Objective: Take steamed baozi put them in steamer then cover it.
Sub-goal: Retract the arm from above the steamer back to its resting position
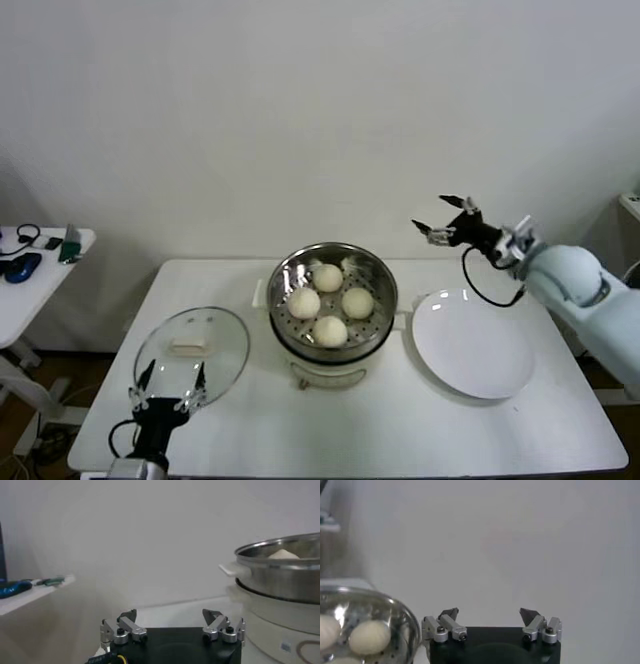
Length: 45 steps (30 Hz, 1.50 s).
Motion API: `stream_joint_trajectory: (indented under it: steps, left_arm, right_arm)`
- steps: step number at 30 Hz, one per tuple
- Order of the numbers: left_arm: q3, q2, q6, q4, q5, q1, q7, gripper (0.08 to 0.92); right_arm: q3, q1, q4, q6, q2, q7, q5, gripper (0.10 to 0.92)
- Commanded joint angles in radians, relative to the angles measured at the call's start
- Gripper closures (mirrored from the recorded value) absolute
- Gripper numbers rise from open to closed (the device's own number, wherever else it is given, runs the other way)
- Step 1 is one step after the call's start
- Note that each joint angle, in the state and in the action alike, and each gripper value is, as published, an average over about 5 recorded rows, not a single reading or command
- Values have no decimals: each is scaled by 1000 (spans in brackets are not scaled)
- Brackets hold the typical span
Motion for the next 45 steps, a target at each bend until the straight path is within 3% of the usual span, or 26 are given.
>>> stream_joint_trajectory:
  steps: [1, 9, 17, 20, 28, 45]
  left_arm:
    - [0, 8, -20, -4, 7, -28, -2, 177]
    - [-10, 37, -88, 18, 113, -15, -27, 177]
    - [-39, 153, -111, 97, 746, 3, -301, 177]
    - [-31, 172, -72, 162, 949, -21, -357, 177]
    - [30, 166, -30, 387, 1291, -141, -423, 177]
    - [62, 192, -49, 677, 1380, -364, -424, 177]
  right_arm:
    - [865, -1058, 97, 294, 303, 17, -167, 203]
    - [855, -1144, 80, 488, 470, -14, -182, 203]
    - [798, -1179, 103, 507, 543, 0, -188, 203]
    - [770, -1179, 100, 501, 562, 10, -193, 203]
    - [720, -1183, 108, 498, 608, 24, -226, 203]
    - [713, -1220, 124, 514, 630, 36, -233, 203]
